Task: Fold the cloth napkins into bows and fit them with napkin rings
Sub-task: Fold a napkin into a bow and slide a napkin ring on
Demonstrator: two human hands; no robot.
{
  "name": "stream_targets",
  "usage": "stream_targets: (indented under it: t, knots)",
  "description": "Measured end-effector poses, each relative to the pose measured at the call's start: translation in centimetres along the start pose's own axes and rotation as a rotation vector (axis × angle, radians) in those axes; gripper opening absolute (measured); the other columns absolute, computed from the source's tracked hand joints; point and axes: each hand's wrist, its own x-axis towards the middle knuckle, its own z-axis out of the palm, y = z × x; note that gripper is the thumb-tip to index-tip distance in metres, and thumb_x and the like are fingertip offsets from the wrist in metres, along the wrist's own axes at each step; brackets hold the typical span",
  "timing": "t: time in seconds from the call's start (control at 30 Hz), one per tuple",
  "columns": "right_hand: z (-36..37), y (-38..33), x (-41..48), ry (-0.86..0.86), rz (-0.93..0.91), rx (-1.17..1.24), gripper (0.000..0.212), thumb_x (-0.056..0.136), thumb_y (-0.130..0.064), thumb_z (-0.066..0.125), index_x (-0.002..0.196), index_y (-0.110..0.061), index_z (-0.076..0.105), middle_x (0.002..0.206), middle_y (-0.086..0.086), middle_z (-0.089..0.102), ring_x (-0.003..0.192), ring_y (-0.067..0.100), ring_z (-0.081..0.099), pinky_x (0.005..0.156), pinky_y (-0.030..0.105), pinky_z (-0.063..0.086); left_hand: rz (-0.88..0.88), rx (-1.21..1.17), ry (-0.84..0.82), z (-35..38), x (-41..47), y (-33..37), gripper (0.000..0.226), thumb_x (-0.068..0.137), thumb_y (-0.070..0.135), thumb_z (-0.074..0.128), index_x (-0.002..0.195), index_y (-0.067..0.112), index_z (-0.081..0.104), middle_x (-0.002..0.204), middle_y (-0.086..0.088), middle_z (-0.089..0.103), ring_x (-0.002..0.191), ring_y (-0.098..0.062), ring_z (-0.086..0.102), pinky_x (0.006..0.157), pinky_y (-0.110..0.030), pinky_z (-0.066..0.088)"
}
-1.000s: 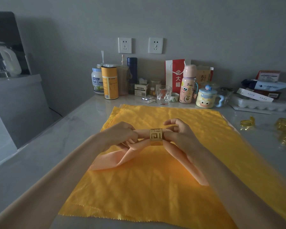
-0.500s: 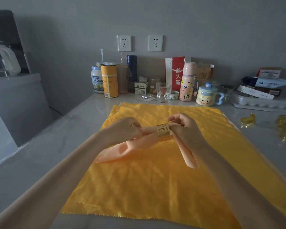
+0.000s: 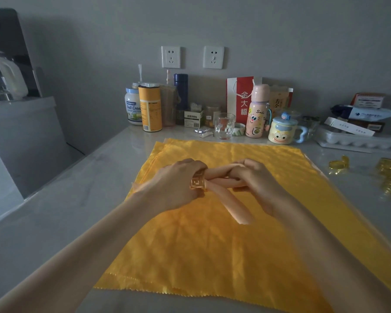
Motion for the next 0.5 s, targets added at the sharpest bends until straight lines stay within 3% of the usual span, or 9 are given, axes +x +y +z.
stream_targets:
  t: [0.07, 0.2, 0.3, 0.37, 0.5]
  knots:
    - [-0.4, -0.1, 0.2, -0.013, 0.053, 0.077, 0.01, 0.083, -0.006, 0.055, 0.092, -0.009, 0.06, 0.079, 0.004, 0.06, 0.074, 0.015, 0.057, 0.067, 0.03, 0.049, 0.01, -0.016, 0.009, 0.2, -0.3, -0.1, 0.046, 0.079, 0.035, 0.07, 0.121, 0.032, 0.051, 0.11, 0.014, 0.053, 0.096, -0.01, 0.053, 0.077, -0.026, 0.045]
    - [0.6, 0.4, 0.0, -0.12, 0.207, 0.345, 0.011, 0.081, -0.002, 0.049, 0.082, -0.009, 0.057, 0.069, 0.005, 0.056, 0.059, 0.013, 0.055, 0.05, 0.025, 0.044, 0.022, -0.022, 0.029, 1.0, -1.0, -0.1, 0.045, 0.078, 0.037, 0.071, 0.119, 0.03, 0.052, 0.107, 0.012, 0.053, 0.091, -0.008, 0.05, 0.073, -0.023, 0.042]
    - [0.9, 0.9, 0.0, -0.22, 0.293, 0.425, 0.017, 0.086, -0.011, 0.053, 0.1, -0.009, 0.063, 0.085, 0.005, 0.064, 0.074, 0.015, 0.058, 0.06, 0.026, 0.047, -0.001, -0.051, 0.066, 0.9, -1.2, -0.7, 0.045, 0.079, 0.035, 0.07, 0.121, 0.029, 0.055, 0.108, 0.01, 0.055, 0.097, -0.009, 0.05, 0.079, -0.026, 0.045]
    - [1.2, 1.2, 0.2, -0.243, 0.329, 0.451, 0.021, 0.087, -0.015, 0.056, 0.105, -0.007, 0.064, 0.088, 0.008, 0.066, 0.075, 0.017, 0.06, 0.066, 0.028, 0.047, -0.04, -0.123, 0.054, 0.8, -1.5, -1.1, 0.055, 0.077, 0.038, 0.073, 0.127, 0.029, 0.052, 0.114, 0.012, 0.055, 0.104, -0.009, 0.051, 0.085, -0.026, 0.045]
    - [1.2, 1.0, 0.3, -0.119, 0.347, 0.579, 0.017, 0.091, -0.012, 0.05, 0.087, -0.003, 0.064, 0.069, 0.01, 0.064, 0.058, 0.016, 0.058, 0.055, 0.026, 0.047, -0.227, -0.385, -0.041, 0.3, -1.9, -2.4, 0.085, 0.065, 0.051, 0.077, 0.138, 0.032, 0.039, 0.122, 0.015, 0.049, 0.112, -0.009, 0.049, 0.095, -0.028, 0.045]
